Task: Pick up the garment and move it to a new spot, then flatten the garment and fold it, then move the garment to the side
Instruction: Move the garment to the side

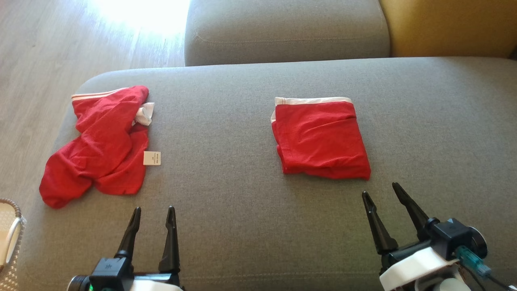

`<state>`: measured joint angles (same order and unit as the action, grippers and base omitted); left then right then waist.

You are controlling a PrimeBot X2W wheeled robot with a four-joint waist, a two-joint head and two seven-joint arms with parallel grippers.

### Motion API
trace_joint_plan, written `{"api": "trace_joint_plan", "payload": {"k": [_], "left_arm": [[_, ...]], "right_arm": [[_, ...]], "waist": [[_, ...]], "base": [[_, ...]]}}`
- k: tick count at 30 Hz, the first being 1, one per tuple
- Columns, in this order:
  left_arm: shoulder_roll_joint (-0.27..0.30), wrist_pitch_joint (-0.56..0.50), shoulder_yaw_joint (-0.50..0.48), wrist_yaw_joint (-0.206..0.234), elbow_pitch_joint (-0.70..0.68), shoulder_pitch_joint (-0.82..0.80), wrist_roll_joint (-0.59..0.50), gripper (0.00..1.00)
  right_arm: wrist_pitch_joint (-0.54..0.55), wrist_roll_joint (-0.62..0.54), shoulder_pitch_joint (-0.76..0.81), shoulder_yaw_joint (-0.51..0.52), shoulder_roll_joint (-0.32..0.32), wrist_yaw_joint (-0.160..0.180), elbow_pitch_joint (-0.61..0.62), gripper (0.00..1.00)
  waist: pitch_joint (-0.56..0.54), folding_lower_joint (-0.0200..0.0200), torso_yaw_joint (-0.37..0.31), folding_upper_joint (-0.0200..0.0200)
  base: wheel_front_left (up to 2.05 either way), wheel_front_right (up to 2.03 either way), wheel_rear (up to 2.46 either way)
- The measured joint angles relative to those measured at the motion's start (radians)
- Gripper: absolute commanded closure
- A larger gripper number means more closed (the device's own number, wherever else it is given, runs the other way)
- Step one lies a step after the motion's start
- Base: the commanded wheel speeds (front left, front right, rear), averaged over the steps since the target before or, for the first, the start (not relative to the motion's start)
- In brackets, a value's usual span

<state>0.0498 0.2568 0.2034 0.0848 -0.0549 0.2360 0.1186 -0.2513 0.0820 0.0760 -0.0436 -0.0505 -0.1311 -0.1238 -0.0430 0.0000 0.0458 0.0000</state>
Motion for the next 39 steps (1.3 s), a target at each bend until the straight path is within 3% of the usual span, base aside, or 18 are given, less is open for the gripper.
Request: {"api": "trace_joint_plan", "payload": {"k": [11,17,24,30,39], "left_arm": [[0.0,0.0,0.013,-0.001,0.001,-0.001,0.0,0.0],[0.001,0.0,0.031,-0.009,0.01,-0.013,-0.003,0.0],[0.001,0.0,0.053,-0.023,-0.002,-0.066,-0.021,0.0],[0.0,0.0,0.082,-0.025,0.003,-0.127,-0.02,0.0],[0.0,0.0,0.117,-0.032,0.012,-0.195,-0.01,0.0]], "right_arm": [[0.0,0.042,-0.003,0.038,0.002,0.0,-0.038,0.0],[-0.001,0.108,-0.036,0.069,0.004,0.0,-0.154,0.0],[0.059,0.277,-0.264,0.098,-0.002,0.0,-0.362,0.0],[0.215,0.499,-0.471,0.09,-0.108,0.0,-0.474,0.0],[0.403,0.625,-0.617,0.011,-0.233,0.0,-0.63,0.0]], "waist": [[0.002,0.0,0.028,0.0],[0.011,0.0,0.058,0.0],[0.068,0.0,0.079,0.0],[0.145,0.0001,0.1,0.0],[0.244,0.0001,0.14,0.0]], "base": [[0.0,0.0,0.0],[0.0,0.0,0.0],[0.0,0.0,0.0],[0.0,0.0,0.0],[0.0,0.0,0.0]]}}
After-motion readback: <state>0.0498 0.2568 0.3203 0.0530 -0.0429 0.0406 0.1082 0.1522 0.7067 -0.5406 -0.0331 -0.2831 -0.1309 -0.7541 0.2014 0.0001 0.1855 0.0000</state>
